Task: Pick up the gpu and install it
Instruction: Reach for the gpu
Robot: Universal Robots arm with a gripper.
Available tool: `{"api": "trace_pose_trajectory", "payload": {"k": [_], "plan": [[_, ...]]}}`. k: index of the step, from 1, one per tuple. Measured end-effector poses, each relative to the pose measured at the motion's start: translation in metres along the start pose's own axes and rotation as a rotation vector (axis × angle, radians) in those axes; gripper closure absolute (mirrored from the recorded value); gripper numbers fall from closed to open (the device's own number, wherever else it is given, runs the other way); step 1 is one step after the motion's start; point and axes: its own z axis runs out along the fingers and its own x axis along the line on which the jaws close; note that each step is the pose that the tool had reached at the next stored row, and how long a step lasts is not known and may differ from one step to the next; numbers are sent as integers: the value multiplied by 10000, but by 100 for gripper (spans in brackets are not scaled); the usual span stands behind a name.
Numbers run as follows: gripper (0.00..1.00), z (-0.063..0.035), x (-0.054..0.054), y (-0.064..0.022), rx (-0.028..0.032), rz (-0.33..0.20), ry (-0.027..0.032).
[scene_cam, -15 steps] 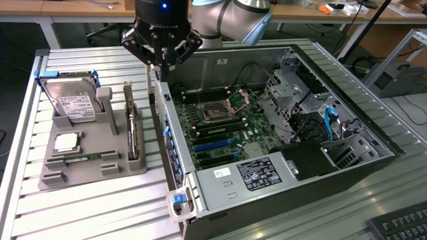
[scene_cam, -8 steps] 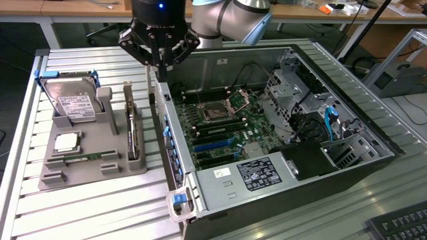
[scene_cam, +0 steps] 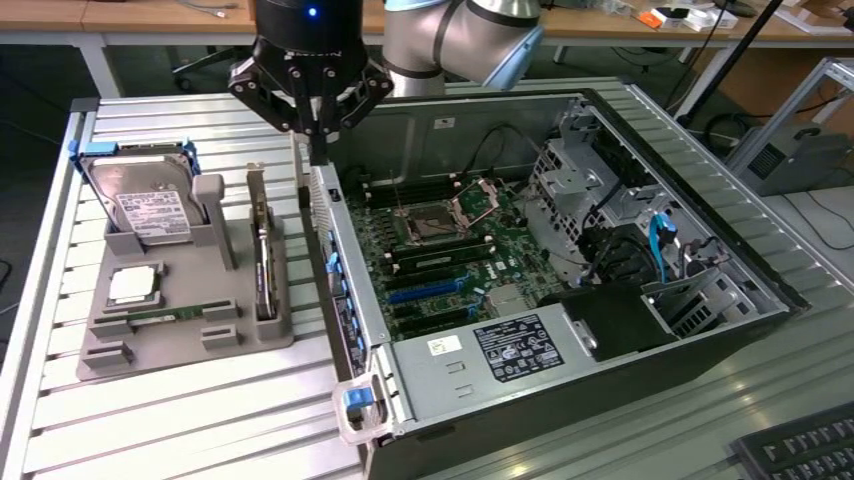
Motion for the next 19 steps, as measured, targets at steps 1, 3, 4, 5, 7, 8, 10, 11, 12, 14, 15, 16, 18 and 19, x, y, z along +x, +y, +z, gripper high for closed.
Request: {"api": "trace_pose_trajectory", "payload": {"k": [1, 3, 4, 5, 7, 8, 10, 11, 12, 14, 15, 16, 18, 19], "plan": [[89, 0, 5, 0, 1, 0, 1], [89, 0, 23, -2, 2, 0, 0], [89, 0, 31, -3, 2, 0, 1], [89, 0, 38, -3, 2, 1, 0], [89, 0, 47, -4, 2, 0, 0], [89, 0, 51, -4, 4, 0, 1], [89, 0, 65, -5, 7, 0, 0], [89, 0, 83, -7, 8, 1, 1], [89, 0, 94, -8, 7, 0, 0], [89, 0, 112, -9, 7, 0, 0], [89, 0, 121, -9, 8, 0, 0], [89, 0, 131, -10, 8, 0, 0], [89, 0, 152, -12, 7, -1, 0], [89, 1, 161, -13, 7, 0, 0]]}}
